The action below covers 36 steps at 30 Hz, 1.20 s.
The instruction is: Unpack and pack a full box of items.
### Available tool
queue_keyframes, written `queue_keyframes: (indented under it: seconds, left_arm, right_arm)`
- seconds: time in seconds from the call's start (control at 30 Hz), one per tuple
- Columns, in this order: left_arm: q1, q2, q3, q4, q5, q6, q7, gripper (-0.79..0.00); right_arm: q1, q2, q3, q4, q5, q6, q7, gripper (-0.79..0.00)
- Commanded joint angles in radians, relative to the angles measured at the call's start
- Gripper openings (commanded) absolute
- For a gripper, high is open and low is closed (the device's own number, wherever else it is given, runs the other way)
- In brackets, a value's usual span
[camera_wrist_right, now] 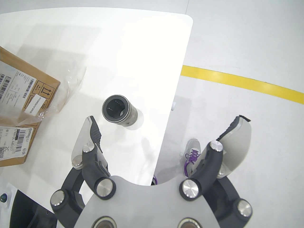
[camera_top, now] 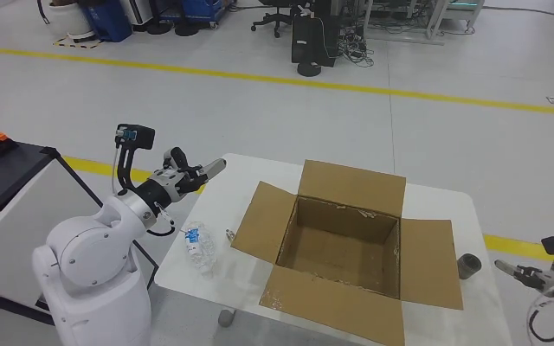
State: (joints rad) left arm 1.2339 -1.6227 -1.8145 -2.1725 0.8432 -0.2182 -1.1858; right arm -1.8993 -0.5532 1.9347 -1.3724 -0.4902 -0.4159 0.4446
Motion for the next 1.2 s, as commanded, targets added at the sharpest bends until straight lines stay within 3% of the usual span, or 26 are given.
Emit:
queue_keyframes:
  seconds: [0.0,0.13,0.4,0.63,0.9,1.17]
  left_arm:
    - [0.0,0.0,0.0,0.0,0.0,0.0,0.0,0.0]
    - [0.0,0.0,0.0,0.0,0.0,0.0,0.0,0.0]
    - [0.0,0.0,0.0,0.0,0.0,0.0,0.0,0.0]
    - [0.0,0.0,0.0,0.0,0.0,0.0,0.0,0.0]
    - [0.0,0.0,0.0,0.0,0.0,0.0,0.0,0.0]
    - [0.0,0.0,0.0,0.0,0.0,0.0,0.0,0.0]
  right_arm:
    - [0.0,0.0,0.0,0.0,0.0,0.0,-0.002,0.0]
    - [-0.002,-0.002,-0.008,-0.008,-0.013,-0.002,-0.015,0.0]
    - [-0.021,-0.032,-0.071,0.045,-0.221,-0.055,-0.389,0.0]
    - [0.012,-0.058,-0.147,0.112,-0.284,-0.121,-0.603,0.0]
    - [0.119,-0.079,-0.244,0.201,-0.327,-0.172,-0.605,0.0]
    - [0.239,-0.102,-0.345,0.257,-0.359,-0.196,-0.505,0.0]
